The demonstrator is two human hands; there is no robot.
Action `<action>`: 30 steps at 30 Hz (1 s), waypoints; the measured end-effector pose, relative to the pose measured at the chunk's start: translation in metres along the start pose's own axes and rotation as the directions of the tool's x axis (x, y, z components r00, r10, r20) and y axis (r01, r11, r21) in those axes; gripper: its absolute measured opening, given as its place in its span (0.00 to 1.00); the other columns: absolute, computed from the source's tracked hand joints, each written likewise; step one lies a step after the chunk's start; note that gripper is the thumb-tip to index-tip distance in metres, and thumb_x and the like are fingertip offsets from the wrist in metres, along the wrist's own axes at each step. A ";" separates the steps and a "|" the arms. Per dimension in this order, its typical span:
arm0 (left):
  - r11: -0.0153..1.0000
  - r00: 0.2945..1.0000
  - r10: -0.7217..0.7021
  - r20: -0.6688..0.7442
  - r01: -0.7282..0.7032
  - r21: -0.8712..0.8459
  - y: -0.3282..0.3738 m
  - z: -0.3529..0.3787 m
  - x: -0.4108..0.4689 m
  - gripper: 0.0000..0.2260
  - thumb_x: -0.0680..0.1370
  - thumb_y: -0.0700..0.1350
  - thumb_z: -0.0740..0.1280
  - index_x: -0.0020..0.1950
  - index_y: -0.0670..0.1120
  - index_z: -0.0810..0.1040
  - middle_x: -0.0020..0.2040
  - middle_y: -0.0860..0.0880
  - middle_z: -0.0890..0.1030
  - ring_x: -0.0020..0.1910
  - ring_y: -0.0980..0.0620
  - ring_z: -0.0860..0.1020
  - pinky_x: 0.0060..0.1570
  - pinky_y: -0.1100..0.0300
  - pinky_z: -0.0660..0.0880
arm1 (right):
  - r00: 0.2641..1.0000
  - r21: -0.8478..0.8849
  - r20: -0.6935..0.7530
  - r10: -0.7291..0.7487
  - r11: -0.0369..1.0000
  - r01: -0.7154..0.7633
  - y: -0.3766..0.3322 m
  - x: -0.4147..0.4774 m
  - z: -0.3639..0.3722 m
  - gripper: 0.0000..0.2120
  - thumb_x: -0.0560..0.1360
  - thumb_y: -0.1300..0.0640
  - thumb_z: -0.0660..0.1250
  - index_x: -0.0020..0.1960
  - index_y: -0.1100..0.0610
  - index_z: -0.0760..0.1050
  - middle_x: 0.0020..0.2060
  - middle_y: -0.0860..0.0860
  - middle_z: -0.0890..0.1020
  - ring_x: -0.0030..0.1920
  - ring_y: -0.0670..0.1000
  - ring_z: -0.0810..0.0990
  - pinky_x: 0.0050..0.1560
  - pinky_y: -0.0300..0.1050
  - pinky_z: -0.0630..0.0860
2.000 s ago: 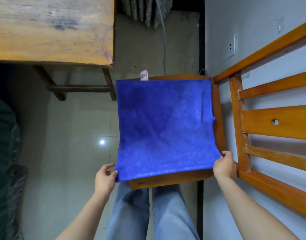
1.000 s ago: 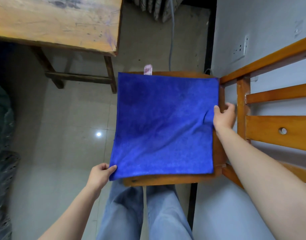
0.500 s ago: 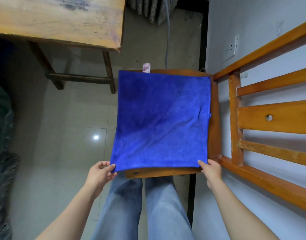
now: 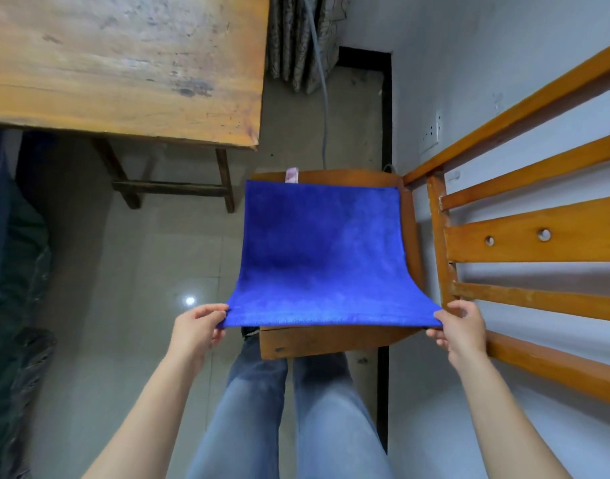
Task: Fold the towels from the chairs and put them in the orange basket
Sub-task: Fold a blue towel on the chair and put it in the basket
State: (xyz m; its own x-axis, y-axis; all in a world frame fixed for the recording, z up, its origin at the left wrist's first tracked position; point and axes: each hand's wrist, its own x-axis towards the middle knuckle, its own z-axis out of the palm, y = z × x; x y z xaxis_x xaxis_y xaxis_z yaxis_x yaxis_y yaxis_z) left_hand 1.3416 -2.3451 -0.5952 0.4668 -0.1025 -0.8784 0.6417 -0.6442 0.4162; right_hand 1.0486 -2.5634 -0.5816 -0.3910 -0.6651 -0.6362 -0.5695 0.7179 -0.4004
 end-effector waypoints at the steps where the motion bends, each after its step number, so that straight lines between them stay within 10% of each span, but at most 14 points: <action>1: 0.999 0.998 -0.050 0.023 0.050 0.011 -0.005 -0.003 0.000 0.09 0.77 0.34 0.62 0.39 0.42 0.78 0.34 0.46 0.75 0.16 0.61 0.68 0.23 0.71 0.71 | 1.000 -0.053 0.018 -0.001 0.999 0.002 0.002 0.000 -0.002 0.09 0.76 0.66 0.63 0.53 0.57 0.67 0.48 0.61 0.78 0.27 0.54 0.77 0.21 0.36 0.67; 9: 0.978 0.968 -0.093 0.233 0.132 -0.160 -0.013 -0.020 0.003 0.12 0.73 0.24 0.59 0.48 0.36 0.77 0.29 0.48 0.81 0.26 0.58 0.77 0.31 0.68 0.77 | 0.927 0.063 0.366 0.080 0.992 -0.111 -0.005 -0.001 -0.004 0.04 0.78 0.61 0.62 0.50 0.58 0.75 0.44 0.54 0.81 0.27 0.48 0.82 0.33 0.40 0.73; 13: 0.968 0.986 0.143 0.081 -0.156 0.197 -0.005 -0.011 0.011 0.13 0.72 0.27 0.64 0.50 0.42 0.80 0.31 0.51 0.79 0.26 0.60 0.74 0.33 0.72 0.72 | 0.869 0.092 0.491 0.058 0.989 -0.119 -0.019 0.012 0.004 0.09 0.78 0.66 0.58 0.53 0.56 0.73 0.36 0.48 0.85 0.33 0.45 0.84 0.42 0.42 0.73; 25: 0.869 0.880 0.472 -0.045 -0.456 0.193 0.066 0.030 0.056 0.04 0.78 0.36 0.62 0.49 0.42 0.76 0.38 0.54 0.77 0.37 0.61 0.74 0.35 0.77 0.70 | 0.930 -0.017 0.244 -0.276 0.957 0.288 -0.083 0.052 0.058 0.04 0.78 0.60 0.61 0.51 0.57 0.75 0.37 0.50 0.81 0.33 0.43 0.80 0.28 0.30 0.71; 30: 0.890 0.893 0.444 -0.068 -0.431 0.150 0.099 0.047 0.077 0.04 0.78 0.38 0.62 0.51 0.43 0.76 0.39 0.52 0.76 0.39 0.55 0.74 0.43 0.62 0.71 | 0.935 -0.021 0.186 -0.301 0.950 0.310 -0.110 0.074 0.075 0.05 0.78 0.60 0.61 0.51 0.58 0.75 0.35 0.50 0.80 0.29 0.44 0.78 0.27 0.32 0.70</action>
State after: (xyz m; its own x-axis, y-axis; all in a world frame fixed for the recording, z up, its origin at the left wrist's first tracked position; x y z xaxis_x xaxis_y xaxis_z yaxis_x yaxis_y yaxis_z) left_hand 1.4125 -2.4522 -0.6322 0.7435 -0.3258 -0.5839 0.2784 -0.6431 0.7134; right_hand 1.1365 -2.6759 -0.6339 -0.0599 -0.8002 -0.5967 -0.6775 0.4716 -0.5644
